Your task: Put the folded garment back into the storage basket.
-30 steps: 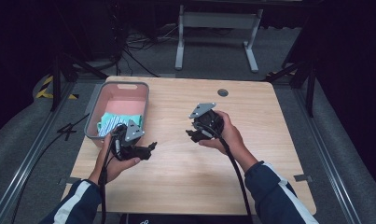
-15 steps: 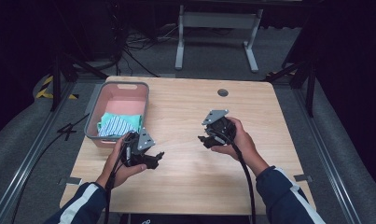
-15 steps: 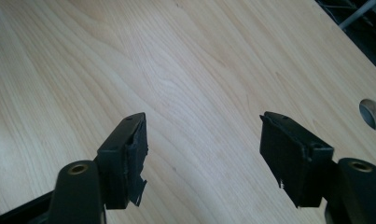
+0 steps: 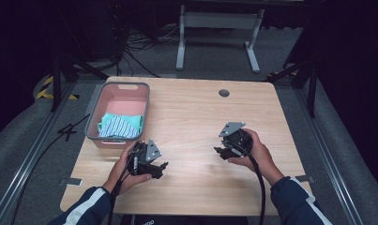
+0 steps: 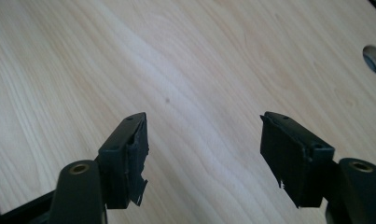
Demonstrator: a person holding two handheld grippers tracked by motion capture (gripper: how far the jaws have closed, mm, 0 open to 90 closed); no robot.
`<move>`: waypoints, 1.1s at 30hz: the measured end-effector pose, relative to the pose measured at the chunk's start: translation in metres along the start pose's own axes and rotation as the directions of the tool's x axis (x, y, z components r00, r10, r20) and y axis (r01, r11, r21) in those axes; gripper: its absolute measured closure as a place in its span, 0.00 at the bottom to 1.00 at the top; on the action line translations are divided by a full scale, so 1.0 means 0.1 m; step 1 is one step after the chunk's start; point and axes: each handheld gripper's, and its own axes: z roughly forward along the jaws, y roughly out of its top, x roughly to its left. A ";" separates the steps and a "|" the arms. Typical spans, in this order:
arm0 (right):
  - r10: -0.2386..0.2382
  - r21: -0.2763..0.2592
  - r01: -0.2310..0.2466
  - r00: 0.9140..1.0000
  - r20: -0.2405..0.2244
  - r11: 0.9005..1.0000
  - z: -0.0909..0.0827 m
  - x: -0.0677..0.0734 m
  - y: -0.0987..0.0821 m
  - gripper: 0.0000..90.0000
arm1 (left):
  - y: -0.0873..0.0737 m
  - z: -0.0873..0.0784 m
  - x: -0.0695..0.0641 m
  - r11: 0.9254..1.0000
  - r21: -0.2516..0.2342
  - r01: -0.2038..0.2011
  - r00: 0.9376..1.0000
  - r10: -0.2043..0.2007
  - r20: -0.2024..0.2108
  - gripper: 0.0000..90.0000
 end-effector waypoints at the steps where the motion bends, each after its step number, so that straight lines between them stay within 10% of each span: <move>1: 0.000 0.000 0.000 1.000 0.000 1.000 0.00 0.00 0.00 0.37 | -0.01 0.01 -0.01 1.000 0.001 -0.003 1.000 0.003 -0.001 0.20; 25: 0.164 -0.068 -0.163 0.986 -0.001 0.984 -0.12 -0.04 -1.19 0.28 | -0.22 0.17 -0.13 0.999 0.032 0.004 0.994 -0.008 0.111 0.19; 33: 0.271 -0.121 -0.272 0.962 -0.022 0.955 -0.22 -0.06 -1.53 0.25 | -0.35 0.22 -0.07 0.996 -0.010 0.089 0.974 -0.085 0.211 0.18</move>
